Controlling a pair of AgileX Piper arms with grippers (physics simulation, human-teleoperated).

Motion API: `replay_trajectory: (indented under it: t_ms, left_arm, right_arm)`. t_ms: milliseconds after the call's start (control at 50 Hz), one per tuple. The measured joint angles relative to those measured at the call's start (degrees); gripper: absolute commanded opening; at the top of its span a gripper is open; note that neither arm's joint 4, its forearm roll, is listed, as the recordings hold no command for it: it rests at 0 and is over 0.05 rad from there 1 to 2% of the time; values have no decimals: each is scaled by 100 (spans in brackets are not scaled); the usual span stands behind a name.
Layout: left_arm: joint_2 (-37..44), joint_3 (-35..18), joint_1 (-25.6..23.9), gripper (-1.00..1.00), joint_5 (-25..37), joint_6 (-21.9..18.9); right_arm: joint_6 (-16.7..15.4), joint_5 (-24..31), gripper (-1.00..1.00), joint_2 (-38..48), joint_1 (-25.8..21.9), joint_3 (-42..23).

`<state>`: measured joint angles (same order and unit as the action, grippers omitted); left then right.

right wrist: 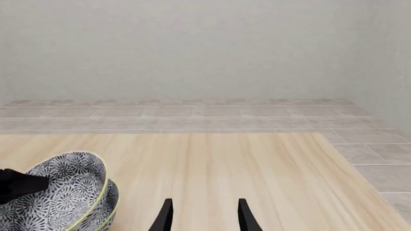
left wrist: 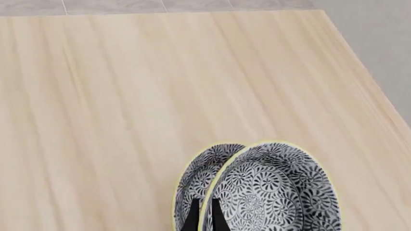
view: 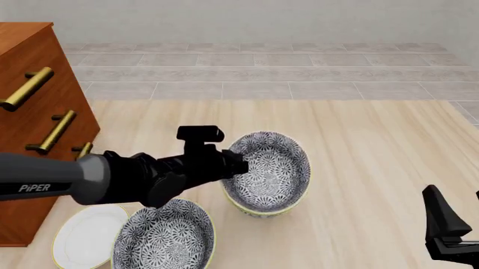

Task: Stack the bowl at the front on the bowl in the middle.

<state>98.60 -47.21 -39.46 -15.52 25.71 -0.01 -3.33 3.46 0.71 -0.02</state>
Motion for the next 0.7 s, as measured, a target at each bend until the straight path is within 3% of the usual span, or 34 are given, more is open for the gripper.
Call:
replay_trajectory:
  t_ms: [260,280,700]
  left_arm:
    - [56,3,-4,-100,-43,-3]
    - [54,4,-7,100,-41,-7]
    - [-158,17,-20,100,30,-166]
  right_arm:
    - [0,0,100,1,0,0]
    - [0,0,100,0,0,0]
    - [0,0,100,1,0,0]
